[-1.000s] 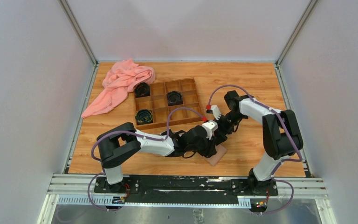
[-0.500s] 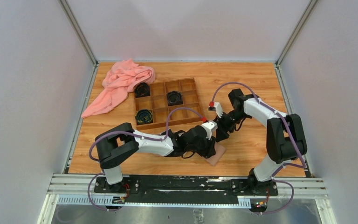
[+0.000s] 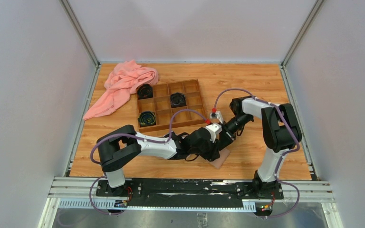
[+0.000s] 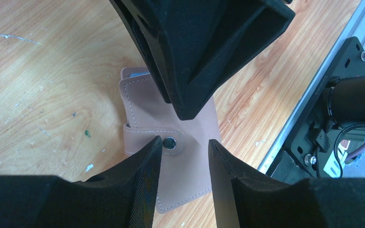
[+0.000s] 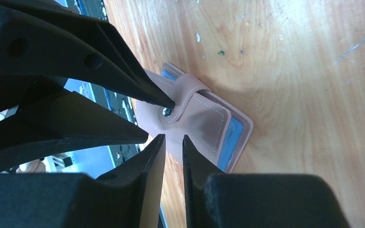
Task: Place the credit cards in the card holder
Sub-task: Close the card holder at the center of the board.
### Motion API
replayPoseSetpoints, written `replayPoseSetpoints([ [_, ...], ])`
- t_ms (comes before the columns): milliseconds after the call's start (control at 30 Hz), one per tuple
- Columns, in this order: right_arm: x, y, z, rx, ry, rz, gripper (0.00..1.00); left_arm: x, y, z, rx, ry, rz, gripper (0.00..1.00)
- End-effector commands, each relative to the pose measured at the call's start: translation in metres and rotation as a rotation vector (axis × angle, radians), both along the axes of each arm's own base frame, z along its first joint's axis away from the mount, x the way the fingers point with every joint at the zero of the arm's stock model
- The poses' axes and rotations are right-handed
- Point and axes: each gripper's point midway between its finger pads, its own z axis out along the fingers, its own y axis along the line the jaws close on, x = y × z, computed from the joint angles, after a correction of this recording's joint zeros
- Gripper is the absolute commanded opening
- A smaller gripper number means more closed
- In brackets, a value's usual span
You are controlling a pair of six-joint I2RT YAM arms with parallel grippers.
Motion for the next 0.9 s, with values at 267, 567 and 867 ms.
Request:
replayPoseSetpoints([
  [267, -0.020, 0.016, 0.003, 0.022, 0.125, 0.072, 0.19, -0.009, 0.009, -0.017, 0.058, 0.052, -0.014, 0.45],
  [567, -0.017, 0.012, -0.014, -0.057, 0.142, 0.052, 0.15, -0.009, 0.008, -0.016, 0.055, 0.053, -0.016, 0.45],
  [867, -0.015, 0.009, -0.021, -0.093, 0.138, 0.036, 0.14, -0.008, 0.007, -0.009, 0.037, 0.045, -0.010, 0.46],
])
